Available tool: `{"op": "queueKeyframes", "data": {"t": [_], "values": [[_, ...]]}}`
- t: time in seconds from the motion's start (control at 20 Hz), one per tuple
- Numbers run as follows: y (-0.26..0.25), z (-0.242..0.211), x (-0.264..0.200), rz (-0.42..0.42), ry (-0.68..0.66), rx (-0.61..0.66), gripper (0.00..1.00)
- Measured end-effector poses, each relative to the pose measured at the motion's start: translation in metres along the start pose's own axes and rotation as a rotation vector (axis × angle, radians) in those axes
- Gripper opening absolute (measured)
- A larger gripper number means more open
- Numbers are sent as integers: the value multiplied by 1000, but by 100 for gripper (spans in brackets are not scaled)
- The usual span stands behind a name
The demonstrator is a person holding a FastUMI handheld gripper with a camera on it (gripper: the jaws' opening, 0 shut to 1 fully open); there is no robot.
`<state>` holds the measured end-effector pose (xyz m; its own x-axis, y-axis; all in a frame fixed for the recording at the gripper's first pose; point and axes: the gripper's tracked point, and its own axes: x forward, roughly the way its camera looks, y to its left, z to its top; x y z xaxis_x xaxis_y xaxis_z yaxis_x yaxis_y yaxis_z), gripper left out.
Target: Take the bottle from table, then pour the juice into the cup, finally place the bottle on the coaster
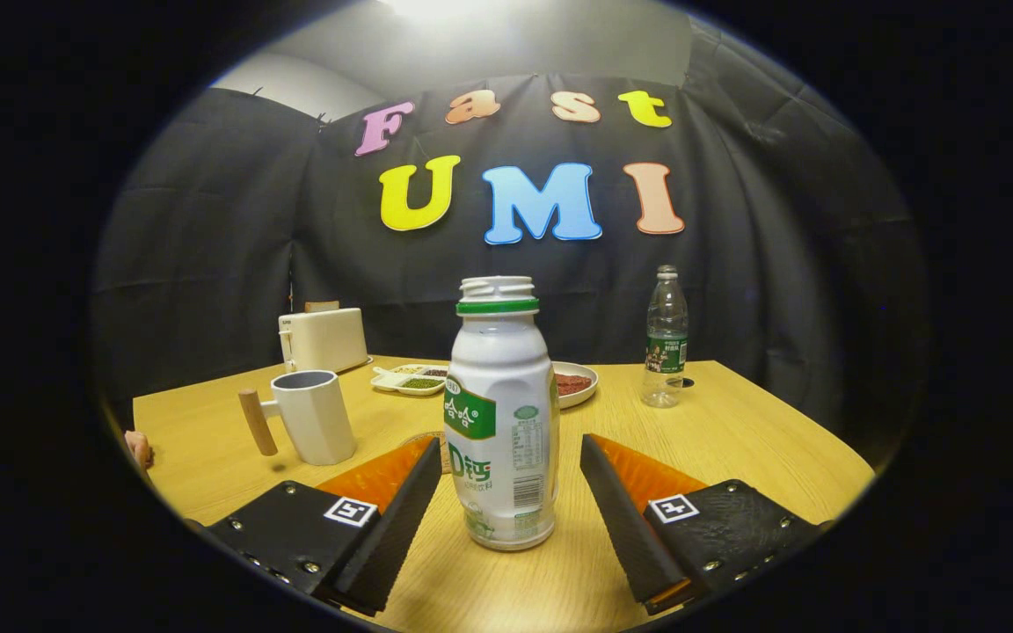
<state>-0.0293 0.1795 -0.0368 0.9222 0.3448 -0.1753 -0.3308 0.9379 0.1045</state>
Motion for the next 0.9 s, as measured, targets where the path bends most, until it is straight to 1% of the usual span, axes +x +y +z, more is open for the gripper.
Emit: {"op": "queueKeyframes", "data": {"t": [0.15,0.2,0.25,0.3,0.45,0.6,0.65,0.75,0.85,0.9], "values": [[2,-1,3,2,9,-8,90],[0,-3,1,-10,19,-12,90],[-4,-2,3,-32,13,-9,76],[-6,-3,3,-46,15,-11,76],[0,-3,1,-38,11,-22,73],[2,-3,-1,-28,5,-21,72],[4,-2,-2,-25,7,-23,68],[4,-1,-2,-56,-2,-36,68],[9,4,-5,-67,-28,-56,61],[11,2,-5,-70,-25,-69,62]]}}
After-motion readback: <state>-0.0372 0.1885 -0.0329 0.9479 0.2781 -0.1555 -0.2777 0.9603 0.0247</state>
